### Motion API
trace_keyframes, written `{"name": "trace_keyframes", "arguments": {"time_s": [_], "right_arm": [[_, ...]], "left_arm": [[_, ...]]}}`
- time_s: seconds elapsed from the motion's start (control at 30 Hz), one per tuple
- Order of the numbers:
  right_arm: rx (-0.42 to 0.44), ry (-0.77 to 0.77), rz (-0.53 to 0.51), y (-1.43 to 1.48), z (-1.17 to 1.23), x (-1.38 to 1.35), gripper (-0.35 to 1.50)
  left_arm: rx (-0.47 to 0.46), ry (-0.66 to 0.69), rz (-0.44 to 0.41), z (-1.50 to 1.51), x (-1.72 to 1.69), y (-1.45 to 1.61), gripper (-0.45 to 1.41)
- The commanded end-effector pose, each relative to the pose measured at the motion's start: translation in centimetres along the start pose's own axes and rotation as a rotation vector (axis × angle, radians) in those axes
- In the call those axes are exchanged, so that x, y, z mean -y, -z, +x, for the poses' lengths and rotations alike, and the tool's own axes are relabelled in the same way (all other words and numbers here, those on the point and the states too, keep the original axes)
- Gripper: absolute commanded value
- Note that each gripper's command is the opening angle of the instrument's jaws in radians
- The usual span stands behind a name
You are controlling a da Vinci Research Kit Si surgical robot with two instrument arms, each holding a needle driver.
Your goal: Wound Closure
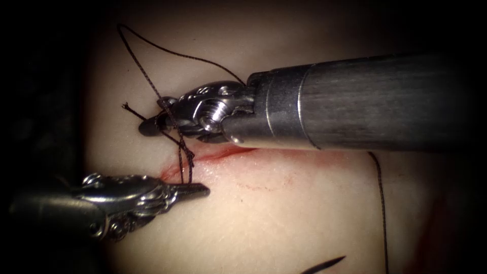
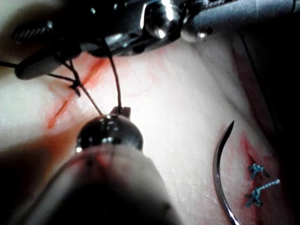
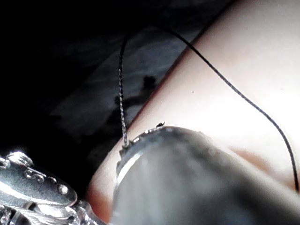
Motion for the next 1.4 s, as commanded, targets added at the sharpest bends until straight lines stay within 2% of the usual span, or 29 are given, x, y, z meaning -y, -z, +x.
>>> {"name": "trace_keyframes", "arguments": {"time_s": [0.03, 0.1, 0.13, 0.23, 0.3, 0.33, 0.4, 0.43, 0.53, 0.67, 0.73, 0.77, 0.93, 1.07, 1.2, 1.4], "right_arm": [[0.019, 0.004, -0.005, -0.09, 0.06, 0.01, 0.31], [0.049, 0.008, -0.013, -0.13, 0.03, 0.01, 0.27], [0.055, 0.012, -0.016, -0.18, 0.00, 0.02, 0.19], [0.077, 0.020, -0.024, -0.27, -0.08, 0.04, 0.19], [0.123, 0.017, -0.038, -0.35, -0.15, 0.05, 0.29], [0.129, 0.015, -0.042, -0.40, -0.17, 0.06, 0.19], [0.132, 0.016, -0.046, -0.44, -0.18, 0.05, -0.35], [0.126, 0.014, -0.045, -0.43, -0.17, 0.04, -0.35], [0.068, -0.066, -0.169, -0.27, -0.08, -0.03, -0.35], [-0.085, -0.109, -0.152, 0.02, 0.01, -0.09, -0.35], [-0.118, -0.140, -0.134, 0.16, 0.00, -0.11, -0.35], [-0.144, -0.157, -0.119, 0.27, -0.07, -0.12, -0.35], [-0.241, -0.190, -0.073, 0.45, -0.37, -0.07, -0.35], [-0.276, -0.186, -0.036, 0.47, -0.70, 0.04, -0.35], [-0.295, -0.122, 0.119, 0.53, -1.02, 0.17, -0.35], [-0.270, -0.006, 0.268, 0.68, -1.21, 0.32, -0.35]], "left_arm": [[0.001, 0.000, -0.001, -0.03, 0.00, -0.07, -0.45], [0.002, 0.011, -0.002, -0.04, 0.00, -0.06, -0.45], [0.004, 0.016, -0.003, -0.04, 0.00, -0.06, -0.45], [0.003, 0.026, -0.002, -0.04, -0.01, -0.07, -0.45], [0.005, 0.031, -0.003, -0.05, -0.01, -0.07, -0.45], [0.008, 0.030, -0.005, -0.05, -0.02, -0.07, -0.45], [0.010, 0.040, -0.005, -0.05, -0.01, -0.07, -0.45], [0.010, 0.039, -0.006, -0.05, -0.01, -0.07, -0.45], [0.018, 0.041, -0.007, -0.05, 0.02, -0.04, -0.45], [0.017, 0.039, 0.010, 0.03, 0.11, 0.04, -0.45], [0.013, 0.037, 0.012, 0.09, 0.16, 0.07, -0.45], [-0.003, 0.044, 0.021, 0.17, 0.20, 0.13, -0.45], [-0.042, 0.054, 0.052, 0.44, 0.30, 0.29, -0.45], [-0.094, 0.068, 0.101, 0.88, 0.47, 0.40, -0.45], [-0.176, -0.022, 0.234, 1.41, 0.79, 0.57, -0.45], [-0.253, -0.143, 0.381, 1.77, 1.10, 0.70, -0.45]]}}
